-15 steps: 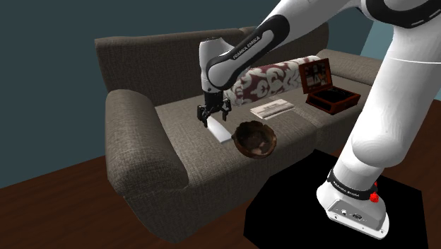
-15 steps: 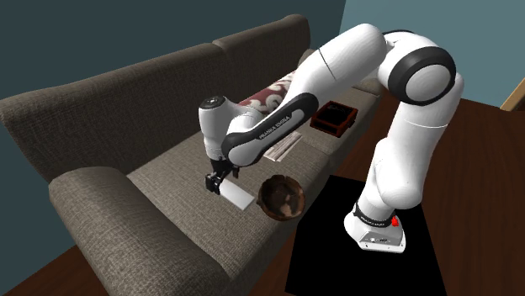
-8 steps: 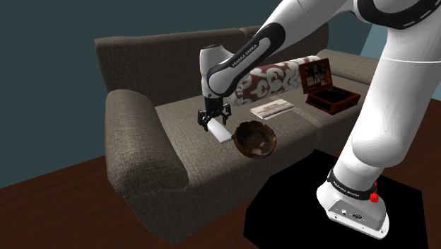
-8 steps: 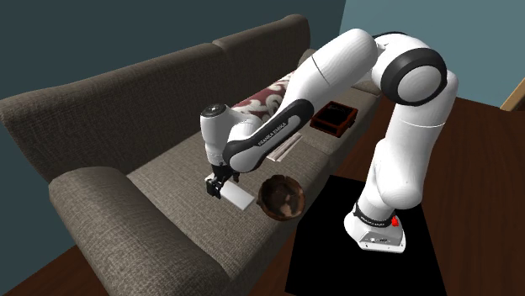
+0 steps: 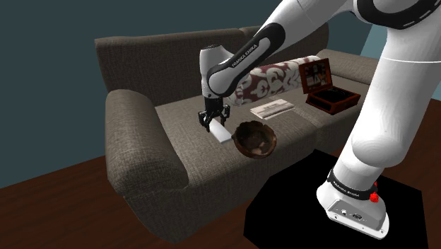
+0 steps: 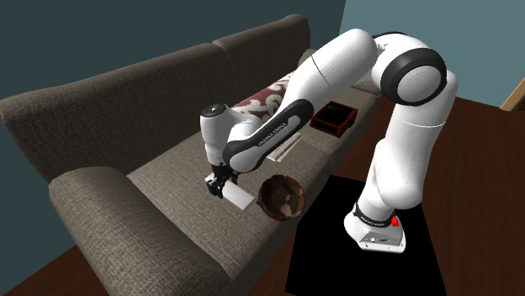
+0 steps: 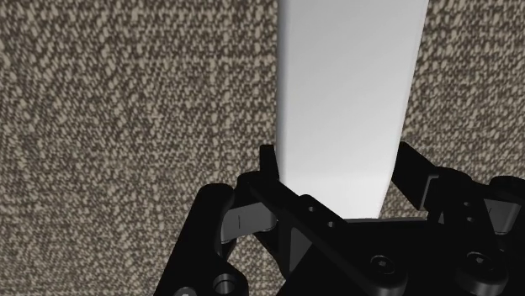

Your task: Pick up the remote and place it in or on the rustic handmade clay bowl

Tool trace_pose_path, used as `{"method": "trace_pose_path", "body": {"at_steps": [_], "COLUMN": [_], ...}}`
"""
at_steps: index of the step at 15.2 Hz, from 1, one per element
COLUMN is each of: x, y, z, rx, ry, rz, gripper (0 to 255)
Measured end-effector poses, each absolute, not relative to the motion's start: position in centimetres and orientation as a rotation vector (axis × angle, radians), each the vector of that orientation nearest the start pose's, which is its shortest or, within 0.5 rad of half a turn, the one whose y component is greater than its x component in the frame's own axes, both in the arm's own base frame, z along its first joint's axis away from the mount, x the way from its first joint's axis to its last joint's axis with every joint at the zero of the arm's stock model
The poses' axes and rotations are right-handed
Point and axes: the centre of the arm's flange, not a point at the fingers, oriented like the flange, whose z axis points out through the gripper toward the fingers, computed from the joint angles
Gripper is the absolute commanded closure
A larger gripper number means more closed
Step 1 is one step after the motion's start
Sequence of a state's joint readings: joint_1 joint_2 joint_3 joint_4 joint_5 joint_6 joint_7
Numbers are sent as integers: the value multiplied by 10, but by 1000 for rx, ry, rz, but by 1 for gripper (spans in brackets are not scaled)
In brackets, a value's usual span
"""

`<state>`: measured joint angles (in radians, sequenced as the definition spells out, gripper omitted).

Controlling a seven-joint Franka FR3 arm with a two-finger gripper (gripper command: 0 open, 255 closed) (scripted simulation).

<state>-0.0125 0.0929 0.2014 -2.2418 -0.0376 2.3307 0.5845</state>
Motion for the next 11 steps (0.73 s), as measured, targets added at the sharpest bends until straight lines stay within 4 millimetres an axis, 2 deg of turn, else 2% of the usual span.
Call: {"method": "trace_pose_path", "body": {"at_steps": [6, 11], "x": [524, 524], "y": [99, 100], "z": [328, 349], "rx": [-3096, -3097], "ry": [580, 580], "rz": [-2, -2], "gripper": [255, 255]}}
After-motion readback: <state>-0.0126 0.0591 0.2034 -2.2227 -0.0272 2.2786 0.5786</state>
